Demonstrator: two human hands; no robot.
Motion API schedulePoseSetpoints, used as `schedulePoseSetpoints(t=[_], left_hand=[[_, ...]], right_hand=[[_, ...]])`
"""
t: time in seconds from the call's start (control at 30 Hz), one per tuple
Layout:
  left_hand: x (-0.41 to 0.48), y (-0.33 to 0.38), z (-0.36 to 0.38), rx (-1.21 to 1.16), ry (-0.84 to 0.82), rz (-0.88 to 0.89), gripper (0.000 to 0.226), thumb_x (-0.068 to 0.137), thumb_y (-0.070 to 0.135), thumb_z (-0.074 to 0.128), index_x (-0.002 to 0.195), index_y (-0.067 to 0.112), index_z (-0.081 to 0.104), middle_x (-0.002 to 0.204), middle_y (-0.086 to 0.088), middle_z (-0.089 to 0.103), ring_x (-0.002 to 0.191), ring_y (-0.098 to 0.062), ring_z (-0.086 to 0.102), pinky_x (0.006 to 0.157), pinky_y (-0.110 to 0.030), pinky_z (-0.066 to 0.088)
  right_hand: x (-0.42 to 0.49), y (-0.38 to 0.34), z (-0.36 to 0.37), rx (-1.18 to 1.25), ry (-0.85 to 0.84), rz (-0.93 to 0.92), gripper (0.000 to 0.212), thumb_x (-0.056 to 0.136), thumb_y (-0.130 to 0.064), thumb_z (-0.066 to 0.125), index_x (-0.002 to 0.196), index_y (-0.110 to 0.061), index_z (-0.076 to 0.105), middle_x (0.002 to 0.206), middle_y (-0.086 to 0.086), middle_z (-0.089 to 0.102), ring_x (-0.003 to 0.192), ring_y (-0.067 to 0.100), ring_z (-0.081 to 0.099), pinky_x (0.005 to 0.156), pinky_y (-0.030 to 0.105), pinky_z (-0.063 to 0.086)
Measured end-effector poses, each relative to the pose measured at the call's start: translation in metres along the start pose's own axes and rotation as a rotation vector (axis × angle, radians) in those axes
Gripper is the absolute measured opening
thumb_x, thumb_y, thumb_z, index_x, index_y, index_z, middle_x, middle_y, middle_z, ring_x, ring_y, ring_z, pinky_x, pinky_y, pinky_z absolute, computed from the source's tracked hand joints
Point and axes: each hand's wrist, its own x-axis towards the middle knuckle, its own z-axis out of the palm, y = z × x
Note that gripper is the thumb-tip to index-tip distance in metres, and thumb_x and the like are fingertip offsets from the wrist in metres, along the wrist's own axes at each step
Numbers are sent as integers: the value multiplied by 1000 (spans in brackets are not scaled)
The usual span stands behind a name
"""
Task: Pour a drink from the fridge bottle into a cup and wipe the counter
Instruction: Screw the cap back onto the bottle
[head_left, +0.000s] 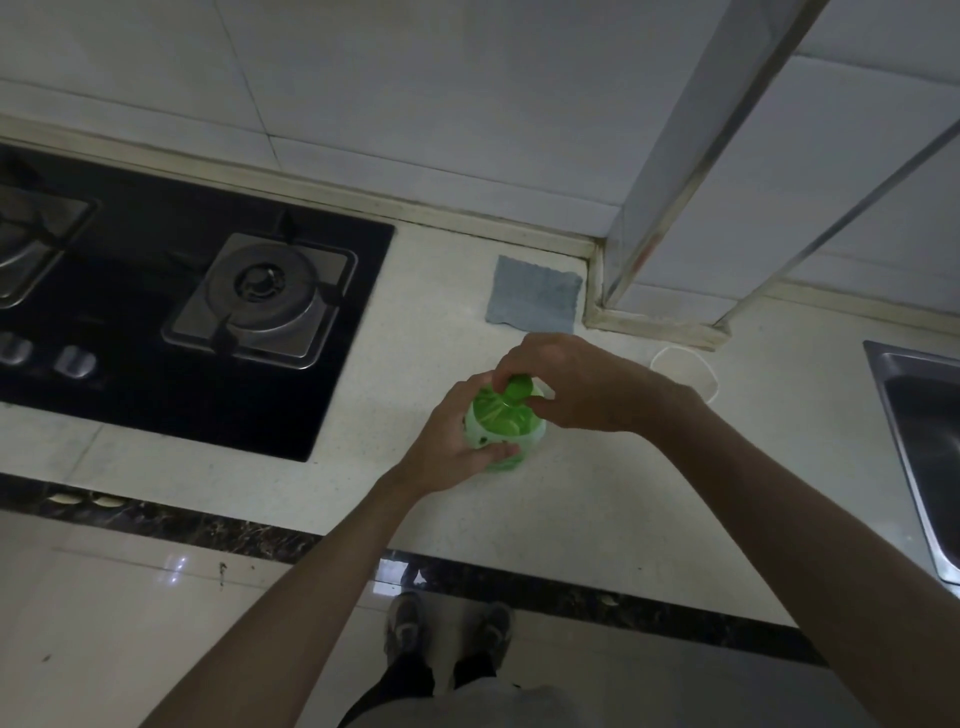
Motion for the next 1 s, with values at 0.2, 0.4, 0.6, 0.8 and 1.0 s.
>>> schedulePoseSetpoints(t=[0.2, 0.4, 0.6, 0.8, 1.0], left_hand=[[0, 0, 0, 5, -10, 12, 76, 73, 31, 84, 137, 37, 43, 131, 7, 53, 121, -14, 54, 101, -45, 50], [0, -1, -1, 3, -7, 12, 76, 73, 29, 85, 137, 28, 45, 130, 1, 55, 120, -16, 55, 101, -46, 50], [0, -1, 1, 12, 1, 4, 77, 71, 34, 85, 135, 34, 43, 130, 0, 55, 119, -18, 56, 99, -48, 51], [0, 3, 1, 17, -22, 9, 75, 73, 30, 84, 135, 42, 43, 131, 7, 53, 120, -14, 54, 99, -47, 51], [1, -1, 0, -12, -37, -23, 79, 73, 27, 86, 140, 22, 43, 130, -1, 57, 118, -16, 58, 100, -46, 52]], right_hand=[[4, -6, 3, -410, 68, 114, 41, 97, -52, 49, 100, -13, 62, 81, 0, 63, 75, 18, 60, 62, 28, 43], [-2, -5, -3, -418, 136, 134, 48, 99, -58, 37, 99, -16, 61, 75, -1, 58, 66, 17, 55, 53, 26, 36], [-1, -11, -11, -372, -83, -6, 35, 98, -27, 56, 132, -18, 54, 111, 1, 61, 100, 19, 62, 81, 33, 53], [8, -16, 6, -589, 61, 204, 51, 99, -55, 36, 78, -12, 52, 59, -3, 36, 62, 18, 50, 57, 27, 31], [-4, -9, 0, -306, -64, 18, 38, 98, -36, 55, 131, -18, 49, 109, -1, 58, 93, 14, 57, 75, 29, 49]])
